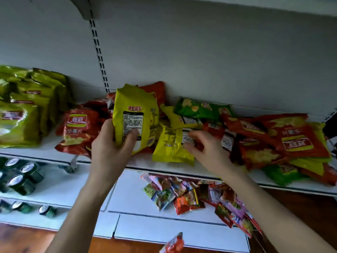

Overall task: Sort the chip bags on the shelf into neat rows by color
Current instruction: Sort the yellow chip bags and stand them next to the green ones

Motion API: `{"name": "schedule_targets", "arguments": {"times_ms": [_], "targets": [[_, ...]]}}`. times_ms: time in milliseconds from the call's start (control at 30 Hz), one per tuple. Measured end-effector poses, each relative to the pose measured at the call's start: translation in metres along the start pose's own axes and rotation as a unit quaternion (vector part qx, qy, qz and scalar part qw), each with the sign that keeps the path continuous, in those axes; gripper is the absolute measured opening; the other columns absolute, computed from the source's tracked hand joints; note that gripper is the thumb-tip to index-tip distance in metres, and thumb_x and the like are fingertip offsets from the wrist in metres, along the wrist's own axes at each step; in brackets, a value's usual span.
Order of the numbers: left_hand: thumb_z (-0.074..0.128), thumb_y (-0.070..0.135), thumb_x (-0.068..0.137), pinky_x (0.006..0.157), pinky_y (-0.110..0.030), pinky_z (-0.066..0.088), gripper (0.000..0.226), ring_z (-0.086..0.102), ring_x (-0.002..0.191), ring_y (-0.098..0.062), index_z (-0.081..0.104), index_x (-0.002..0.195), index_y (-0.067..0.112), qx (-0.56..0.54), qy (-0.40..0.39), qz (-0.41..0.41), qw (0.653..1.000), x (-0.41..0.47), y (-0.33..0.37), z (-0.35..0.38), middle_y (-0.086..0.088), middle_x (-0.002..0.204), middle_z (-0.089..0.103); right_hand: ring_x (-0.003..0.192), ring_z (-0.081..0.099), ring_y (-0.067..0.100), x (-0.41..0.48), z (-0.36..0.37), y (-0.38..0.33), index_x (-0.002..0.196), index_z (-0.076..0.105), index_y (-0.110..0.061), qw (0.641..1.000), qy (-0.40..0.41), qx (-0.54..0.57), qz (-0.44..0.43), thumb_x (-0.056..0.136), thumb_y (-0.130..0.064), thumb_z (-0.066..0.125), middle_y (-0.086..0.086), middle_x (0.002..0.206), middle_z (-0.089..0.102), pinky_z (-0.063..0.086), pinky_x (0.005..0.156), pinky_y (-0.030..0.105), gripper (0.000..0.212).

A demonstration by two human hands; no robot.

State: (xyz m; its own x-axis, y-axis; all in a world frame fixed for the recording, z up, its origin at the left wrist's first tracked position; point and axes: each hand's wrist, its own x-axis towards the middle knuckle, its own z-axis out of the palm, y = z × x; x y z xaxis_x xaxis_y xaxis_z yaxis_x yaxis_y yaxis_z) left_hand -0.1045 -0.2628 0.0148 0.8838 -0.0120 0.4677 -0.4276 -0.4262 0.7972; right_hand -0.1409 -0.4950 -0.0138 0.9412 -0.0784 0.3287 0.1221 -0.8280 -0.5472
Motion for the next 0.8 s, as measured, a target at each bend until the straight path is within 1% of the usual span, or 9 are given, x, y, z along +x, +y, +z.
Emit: {"name": "schedule_targets", "arguments": {"times_ms": [67,133,233,367,533,600,667,733,800], "targets": [[0.066,0.015,0.086,0.052,-0.012,0.037,0.02,0.052,0.059,0.005,0.047,0.09,0.015,-0.004,-0.023,-0.004,1.0,-0.003,-0.008,-0.006,0.013,0.07,0.051,0.113,0.052,0.02,0.004,0.011,-0.004,0.122,0.055,-0.008,0.999,-0.009,-0.033,0.03,0.086,-0.033,0.061,0.007,0.122,0.055,0.033,0.08,0.014,0.044],[0.065,0.015,0.087,0.052,-0.012,0.037,0.019,0.052,0.061,0.009,0.046,0.091,0.015,-0.012,-0.044,-0.005,0.999,-0.004,-0.013,-0.01,0.013,0.07,0.051,0.118,0.047,0.022,0.01,0.024,-0.008,0.127,0.051,-0.01,0.996,-0.018,-0.069,0.062,0.086,-0.039,0.06,0.008,0.127,0.05,0.037,0.088,0.024,0.051],[0.064,0.014,0.088,0.051,-0.01,0.037,0.018,0.052,0.061,0.002,0.046,0.091,0.015,-0.031,-0.076,-0.008,0.997,-0.005,-0.018,-0.014,0.012,0.071,0.051,0.124,0.039,0.03,0.017,0.046,-0.012,0.128,0.048,-0.007,0.987,0.002,-0.138,0.085,0.085,-0.046,0.058,0.015,0.132,0.044,0.036,0.097,0.036,0.059],[0.064,0.014,0.088,0.052,-0.008,0.037,0.021,0.049,0.065,-0.001,0.044,0.094,0.012,-0.062,-0.104,-0.029,0.992,-0.007,-0.026,-0.018,0.012,0.075,0.05,0.133,0.029,0.032,0.039,0.056,-0.023,0.139,0.032,-0.004,0.972,0.051,-0.17,0.15,0.085,-0.054,0.054,0.018,0.144,0.032,0.029,0.104,0.038,0.076],[0.062,0.01,0.088,0.061,-0.01,0.043,0.028,0.053,0.078,0.004,0.041,0.105,0.016,-0.125,-0.123,-0.049,0.983,-0.007,-0.037,-0.022,0.017,0.089,0.053,0.136,0.021,0.04,0.055,0.064,-0.027,0.147,0.008,-0.013,0.955,-0.028,-0.175,0.238,0.081,-0.05,0.061,0.021,0.152,0.01,0.033,0.102,0.045,0.092],[0.061,0.008,0.089,0.061,-0.007,0.043,0.028,0.054,0.079,0.004,0.04,0.107,0.015,-0.14,-0.126,-0.05,0.981,-0.007,-0.041,-0.023,0.017,0.091,0.053,0.133,0.025,0.044,0.046,0.071,-0.021,0.147,0.001,-0.011,0.948,-0.045,-0.17,0.264,0.082,-0.045,0.064,0.027,0.15,0.01,0.034,0.101,0.045,0.097],[0.06,0.007,0.089,0.061,-0.004,0.042,0.028,0.056,0.076,0.007,0.04,0.106,0.014,-0.15,-0.131,-0.057,0.978,-0.01,-0.044,-0.022,0.016,0.091,0.053,0.132,0.031,0.042,0.034,0.075,-0.016,0.147,0.001,-0.008,0.952,-0.033,-0.142,0.27,0.082,-0.039,0.066,0.027,0.148,0.016,0.035,0.1,0.042,0.098],[0.059,0.005,0.089,0.062,-0.003,0.042,0.028,0.056,0.076,0.013,0.04,0.107,0.013,-0.157,-0.14,-0.061,0.976,-0.014,-0.048,-0.019,0.017,0.092,0.053,0.134,0.031,0.035,0.024,0.07,-0.018,0.147,0.009,-0.006,0.961,0.006,-0.086,0.263,0.079,-0.034,0.07,0.022,0.148,0.024,0.033,0.103,0.039,0.095],[0.059,0.005,0.09,0.066,-0.003,0.043,0.031,0.056,0.082,0.013,0.04,0.112,0.016,-0.167,-0.149,-0.066,0.972,-0.019,-0.049,-0.016,0.02,0.096,0.053,0.133,0.034,0.029,0.016,0.055,-0.025,0.144,0.022,-0.006,0.964,0.056,-0.038,0.255,0.077,-0.033,0.073,0.016,0.144,0.035,0.031,0.104,0.035,0.089]]}}
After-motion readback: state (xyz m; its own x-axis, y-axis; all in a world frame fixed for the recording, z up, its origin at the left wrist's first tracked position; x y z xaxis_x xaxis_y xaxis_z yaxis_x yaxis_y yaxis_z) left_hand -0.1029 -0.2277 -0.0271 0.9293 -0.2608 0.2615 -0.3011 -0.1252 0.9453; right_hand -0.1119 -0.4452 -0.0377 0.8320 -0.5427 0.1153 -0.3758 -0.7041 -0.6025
